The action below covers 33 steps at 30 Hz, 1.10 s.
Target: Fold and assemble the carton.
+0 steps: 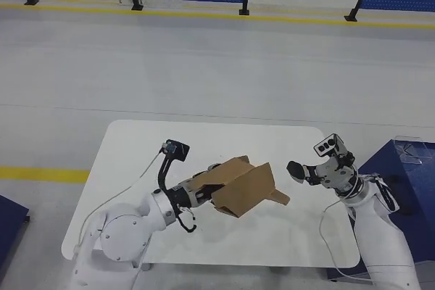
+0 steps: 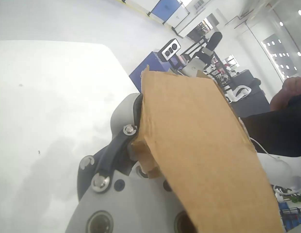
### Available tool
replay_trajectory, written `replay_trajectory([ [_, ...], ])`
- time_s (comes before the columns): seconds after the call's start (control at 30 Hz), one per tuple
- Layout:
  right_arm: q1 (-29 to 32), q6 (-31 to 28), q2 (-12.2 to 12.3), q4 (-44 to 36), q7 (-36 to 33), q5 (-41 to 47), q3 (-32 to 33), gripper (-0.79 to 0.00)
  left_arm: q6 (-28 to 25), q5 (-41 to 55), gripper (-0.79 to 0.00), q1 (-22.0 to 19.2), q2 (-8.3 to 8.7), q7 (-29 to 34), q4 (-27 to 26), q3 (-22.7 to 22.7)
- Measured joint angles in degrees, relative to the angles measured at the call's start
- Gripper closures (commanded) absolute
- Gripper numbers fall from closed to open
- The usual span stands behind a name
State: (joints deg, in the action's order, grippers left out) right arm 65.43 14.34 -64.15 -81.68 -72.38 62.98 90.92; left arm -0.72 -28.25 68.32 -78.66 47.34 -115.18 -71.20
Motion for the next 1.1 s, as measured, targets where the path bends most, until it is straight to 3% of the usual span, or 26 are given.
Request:
replay_trajectory([
  [0.1,0.7,0.2,0.1,-2.1,0.3,-0.9,-0.4,-0.785,1.2,0.7,0.0,0.5,-0.09,0.4,0.6,0.3],
  [0.33,2.7,-2.6,0.9,-5.7,-6.6,-4.7,1.2,-0.785,17.8,26.8,0.0,-4.2,-0.36,11.1,8.3,-3.0],
  [0.6,4.4,-3.3,1.3,-7.7,-8.8,-6.0,1.1,-0.785,27.5,35.4,0.0,-8.0,-0.08,18.2,14.2,0.0],
  [0.67,5.0,-2.9,1.4,-8.3,-9.0,-6.4,0.4,-0.745,28.4,36.2,0.0,-8.7,-0.02,18.7,15.2,1.1],
  [0.77,5.8,-2.2,1.5,-9.1,-9.4,-7.2,-0.6,-0.61,29.4,36.7,0.0,-9.4,0.08,18.4,16.2,2.4],
  [0.8,6.0,-1.9,1.5,-9.3,-9.5,-7.2,-1.0,-0.61,29.8,36.7,0.0,-9.6,0.12,18.3,16.6,2.8],
  [0.87,6.4,-1.7,1.5,-9.8,-9.1,-7.9,-1.8,-0.502,30.7,37.5,0.0,-10.0,0.17,18.3,17.2,3.6],
  [1.1,6.8,-2.1,1.5,-10.8,-7.6,-9.5,-4.5,-0.348,31.0,38.1,0.0,-10.6,0.55,17.6,18.4,5.6],
])
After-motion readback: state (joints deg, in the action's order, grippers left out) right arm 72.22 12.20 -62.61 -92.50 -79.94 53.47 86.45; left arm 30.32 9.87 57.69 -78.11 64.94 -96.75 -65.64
